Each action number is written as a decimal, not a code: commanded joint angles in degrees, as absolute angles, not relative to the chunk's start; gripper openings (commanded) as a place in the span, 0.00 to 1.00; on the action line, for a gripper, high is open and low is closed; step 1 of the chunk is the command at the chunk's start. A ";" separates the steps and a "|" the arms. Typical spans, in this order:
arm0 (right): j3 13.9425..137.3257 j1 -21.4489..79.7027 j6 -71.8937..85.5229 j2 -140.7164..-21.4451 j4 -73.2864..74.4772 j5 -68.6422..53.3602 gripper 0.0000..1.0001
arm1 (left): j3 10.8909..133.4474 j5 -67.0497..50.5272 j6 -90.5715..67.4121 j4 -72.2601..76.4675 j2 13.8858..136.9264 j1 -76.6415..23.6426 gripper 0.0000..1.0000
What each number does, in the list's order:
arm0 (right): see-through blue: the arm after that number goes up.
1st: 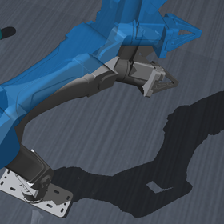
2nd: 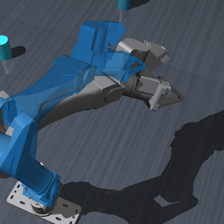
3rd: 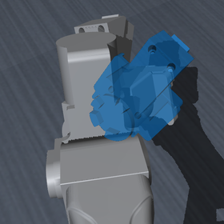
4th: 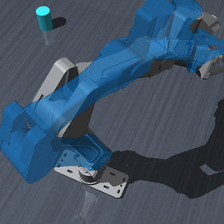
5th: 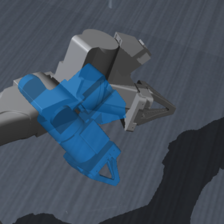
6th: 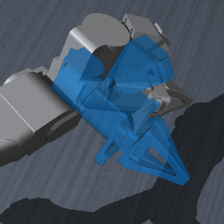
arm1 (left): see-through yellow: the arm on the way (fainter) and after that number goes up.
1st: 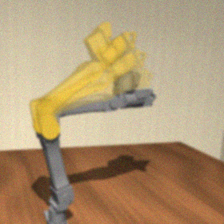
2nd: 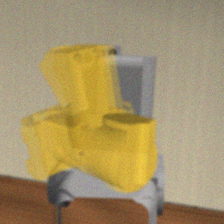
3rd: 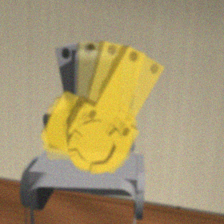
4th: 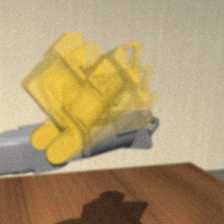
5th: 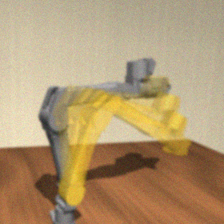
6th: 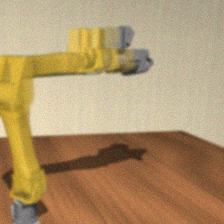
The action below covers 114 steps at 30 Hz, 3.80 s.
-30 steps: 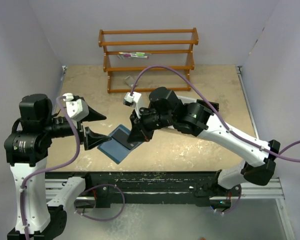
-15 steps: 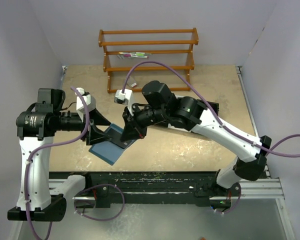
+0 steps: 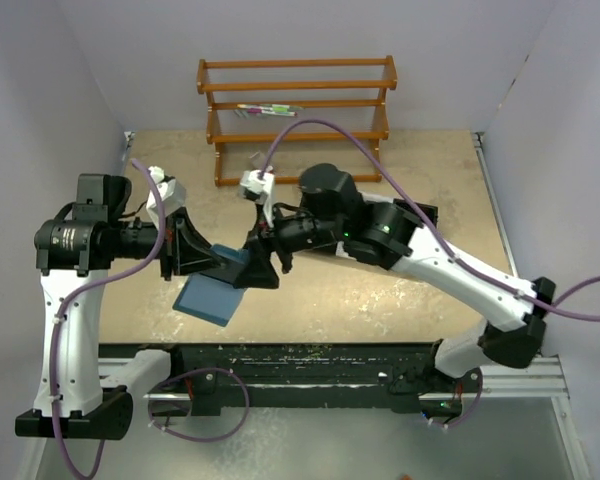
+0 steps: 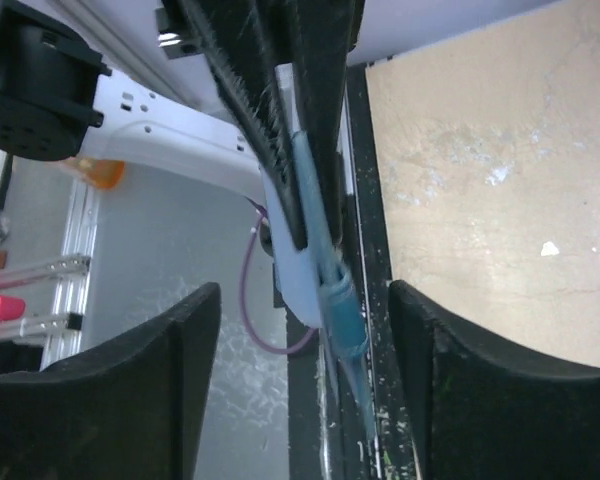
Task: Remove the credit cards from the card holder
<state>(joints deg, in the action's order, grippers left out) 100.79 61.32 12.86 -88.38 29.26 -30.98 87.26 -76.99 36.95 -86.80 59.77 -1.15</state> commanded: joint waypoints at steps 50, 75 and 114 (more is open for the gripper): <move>107.46 61.55 7.38 -88.28 41.87 -32.54 0.00 | 87.93 -74.11 43.65 -88.68 58.67 -2.55 0.64; 111.82 54.99 13.48 -86.52 35.49 -20.30 0.57 | 81.49 -83.54 18.60 -70.89 58.40 -2.55 0.00; 64.08 58.03 52.30 -65.29 -23.62 -16.19 0.64 | 67.33 -75.66 -56.91 -1.42 50.34 -2.46 0.00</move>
